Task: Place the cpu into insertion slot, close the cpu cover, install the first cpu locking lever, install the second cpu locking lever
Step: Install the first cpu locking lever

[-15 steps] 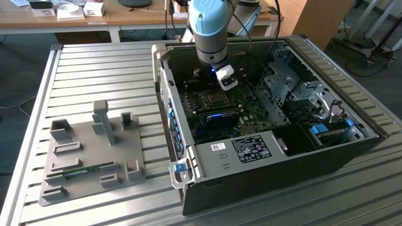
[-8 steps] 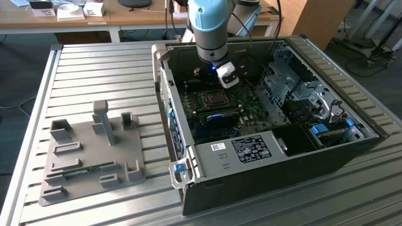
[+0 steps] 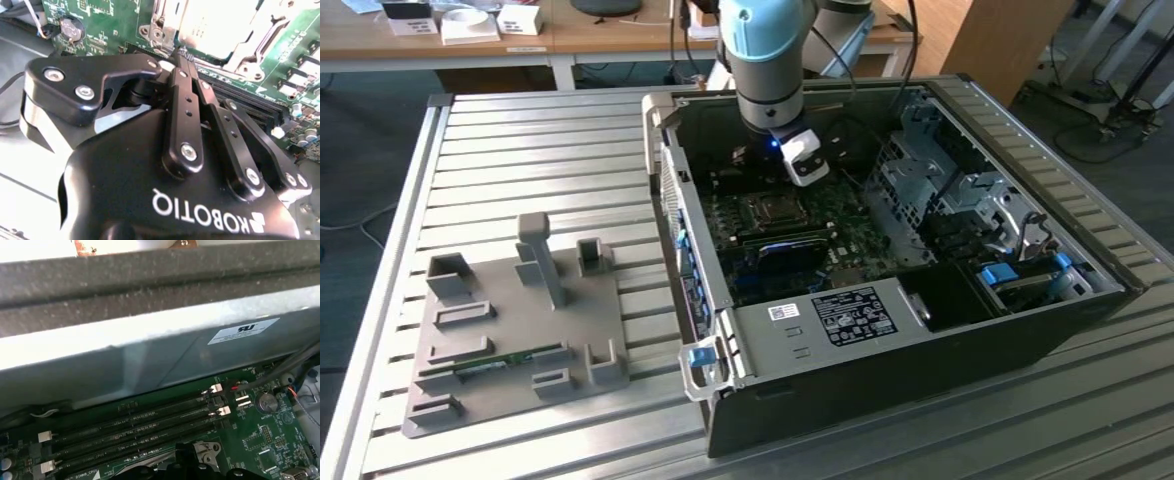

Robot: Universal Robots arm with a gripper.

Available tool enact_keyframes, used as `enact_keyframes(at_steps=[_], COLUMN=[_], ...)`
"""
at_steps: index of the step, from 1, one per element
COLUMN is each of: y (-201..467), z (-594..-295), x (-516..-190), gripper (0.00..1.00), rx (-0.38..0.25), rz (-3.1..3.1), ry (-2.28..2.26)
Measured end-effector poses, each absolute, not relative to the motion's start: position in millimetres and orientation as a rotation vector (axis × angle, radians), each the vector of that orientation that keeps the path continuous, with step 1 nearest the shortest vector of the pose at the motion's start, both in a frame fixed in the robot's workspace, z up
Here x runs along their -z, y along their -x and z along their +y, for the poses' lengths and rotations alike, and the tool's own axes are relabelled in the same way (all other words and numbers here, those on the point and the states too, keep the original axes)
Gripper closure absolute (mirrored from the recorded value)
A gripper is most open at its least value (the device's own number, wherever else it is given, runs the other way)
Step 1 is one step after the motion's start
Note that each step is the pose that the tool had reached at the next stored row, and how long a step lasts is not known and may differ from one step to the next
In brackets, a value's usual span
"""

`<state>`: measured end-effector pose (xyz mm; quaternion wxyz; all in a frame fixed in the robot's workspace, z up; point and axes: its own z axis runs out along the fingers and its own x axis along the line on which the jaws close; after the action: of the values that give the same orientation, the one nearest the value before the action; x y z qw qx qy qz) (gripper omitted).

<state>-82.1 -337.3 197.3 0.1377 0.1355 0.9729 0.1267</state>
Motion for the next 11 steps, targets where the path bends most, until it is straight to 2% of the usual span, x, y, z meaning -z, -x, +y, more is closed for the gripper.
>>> enact_keyframes(at_steps=[11], y=[81.9], z=[-337.3], x=[-206.4], gripper=[0.89], rx=[-0.363], rz=[2.815], ry=[-0.392])
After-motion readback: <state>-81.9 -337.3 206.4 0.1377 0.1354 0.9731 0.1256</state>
